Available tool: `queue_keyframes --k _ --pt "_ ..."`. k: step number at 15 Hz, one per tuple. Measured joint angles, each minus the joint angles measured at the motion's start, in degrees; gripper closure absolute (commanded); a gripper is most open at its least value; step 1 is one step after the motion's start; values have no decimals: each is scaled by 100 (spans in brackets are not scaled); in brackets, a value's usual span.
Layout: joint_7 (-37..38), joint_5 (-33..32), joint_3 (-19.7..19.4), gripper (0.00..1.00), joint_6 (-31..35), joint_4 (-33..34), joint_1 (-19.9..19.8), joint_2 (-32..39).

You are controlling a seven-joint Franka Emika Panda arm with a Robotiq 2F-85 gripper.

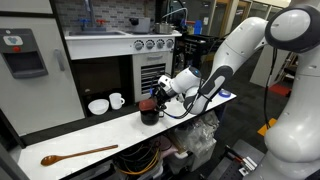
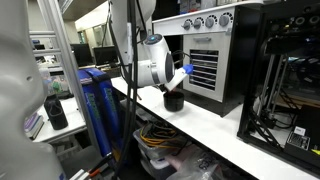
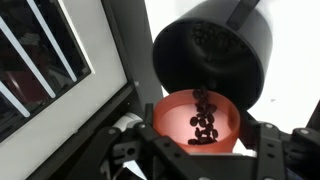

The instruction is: Pour the contents in the pink cup into the black pot

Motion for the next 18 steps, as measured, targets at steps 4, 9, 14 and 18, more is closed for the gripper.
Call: queue_keyframes --k 4,9,14,18 --pt "5 -18 66 49 115 1 -87 62" --pt "108 -109 357 49 156 63 -368 130" --pt "180 -224 762 49 156 151 -793 206" --pt "180 -237 1017 49 156 193 -1089 323"
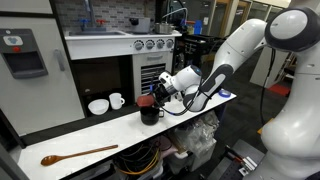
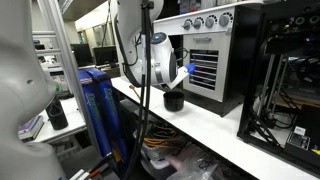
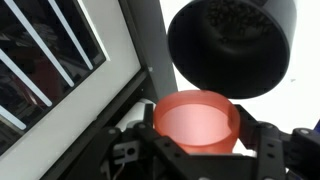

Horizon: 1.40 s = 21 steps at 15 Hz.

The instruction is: Pour the contents in the pink cup into the black pot

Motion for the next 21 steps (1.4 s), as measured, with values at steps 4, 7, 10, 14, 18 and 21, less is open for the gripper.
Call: queue_keyframes --k 4,7,10,14,18,21 --pt "0 0 105 49 0 6 -127 95" --pt "0 0 126 49 0 6 -139 111" --pt "0 0 137 49 0 6 -139 116" --pt "0 -1 147 49 -2 6 -139 118" --pt "0 -1 334 49 -182 30 -129 105" --pt "43 28 664 49 -737 147 -66 -90"
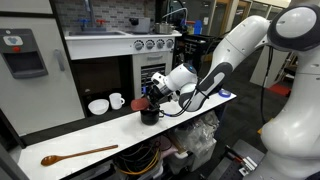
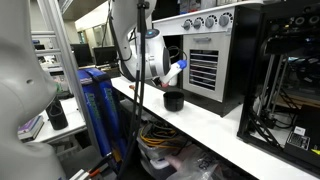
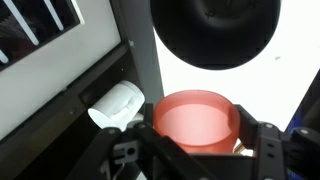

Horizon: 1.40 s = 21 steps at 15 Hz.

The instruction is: Pour the contents in the pink cup into the black pot

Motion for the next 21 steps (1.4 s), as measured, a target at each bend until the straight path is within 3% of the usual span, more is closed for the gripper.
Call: queue_keyframes --k 7,10,13,15,18,21 --pt "339 77 580 49 -2863 820 761 -1012" --pt "343 0 -177 49 -4095 1284 2007 -1302" --pt "419 -537 -1083 49 -5265 1674 3267 -1333" --pt "449 -892 -1549 49 -5885 1858 3908 -1267" --pt "450 -1209 -2032 49 -6534 2113 4581 -1046" --pt "450 -1427 -2307 49 -7006 2390 4993 -721"
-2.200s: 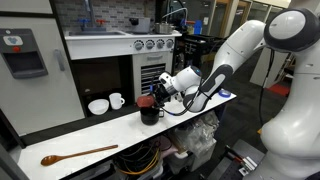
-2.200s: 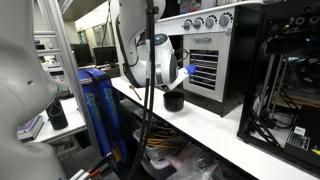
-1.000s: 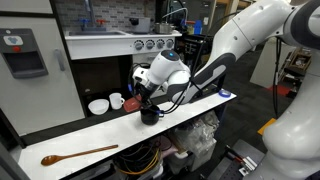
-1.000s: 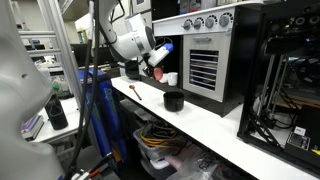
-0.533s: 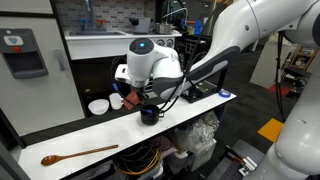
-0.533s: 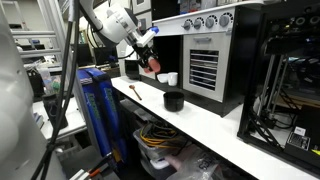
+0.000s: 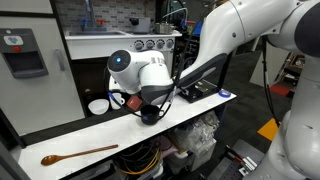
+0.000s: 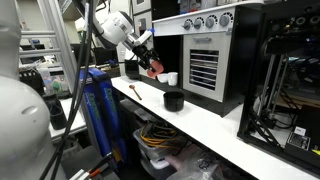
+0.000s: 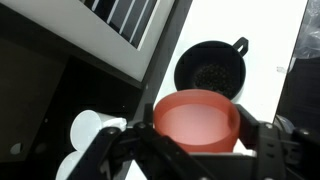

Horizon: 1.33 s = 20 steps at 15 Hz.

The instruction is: Pour the contents in the pink cup into the black pot

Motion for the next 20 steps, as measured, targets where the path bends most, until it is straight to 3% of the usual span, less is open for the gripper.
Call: queue_keyframes --k 6,20 --pt "-2 -202 -265 49 -554 533 413 677" --pt "-355 -788 -436 49 -1613 1927 1180 2277"
